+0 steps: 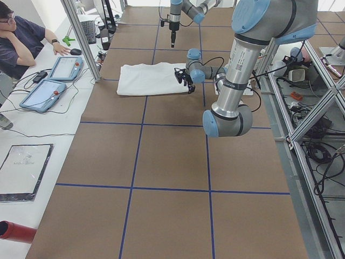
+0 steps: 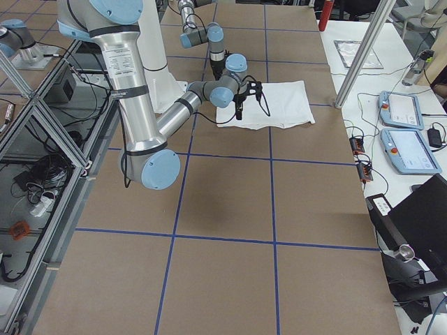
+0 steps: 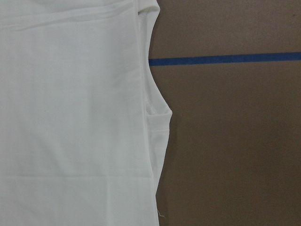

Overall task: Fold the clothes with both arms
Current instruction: 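Move the left gripper to the shirt's near corner while the right gripper holds the side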

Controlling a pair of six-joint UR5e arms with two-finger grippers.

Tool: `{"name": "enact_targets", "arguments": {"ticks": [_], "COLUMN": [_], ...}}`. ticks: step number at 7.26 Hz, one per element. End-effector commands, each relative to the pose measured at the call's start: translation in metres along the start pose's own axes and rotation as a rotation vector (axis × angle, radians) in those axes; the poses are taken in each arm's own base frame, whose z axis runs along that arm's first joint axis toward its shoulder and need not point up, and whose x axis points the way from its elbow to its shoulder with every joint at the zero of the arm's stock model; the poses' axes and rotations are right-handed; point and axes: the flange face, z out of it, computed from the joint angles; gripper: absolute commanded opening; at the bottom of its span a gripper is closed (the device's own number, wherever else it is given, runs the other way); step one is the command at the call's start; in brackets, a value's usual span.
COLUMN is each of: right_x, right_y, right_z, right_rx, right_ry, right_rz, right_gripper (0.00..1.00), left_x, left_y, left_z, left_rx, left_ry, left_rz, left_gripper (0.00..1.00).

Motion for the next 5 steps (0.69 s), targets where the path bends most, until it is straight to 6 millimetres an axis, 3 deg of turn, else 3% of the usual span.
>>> {"name": "enact_targets", "arguments": {"ticks": [1, 5], "right_x": [-0.0008, 0.0004], "right_y": [-0.0002, -0.0004], "right_z": [-0.0004, 0.0005], "right_rx": [0.001, 0.003], "right_ry": [-0.001, 0.001], "right_rz": [-0.001, -0.002], "right_gripper": [1.0, 1.0], "left_x": [0.0, 0.0037], "left_y": [-0.0062, -0.0024], "left_z": [-0.0007, -0.0037], "left_rx": [0.009, -0.001], "left_ry": [-0.004, 0.005], "left_rz": [-0.005, -0.002], "left_gripper": [0.68, 0.67]}}
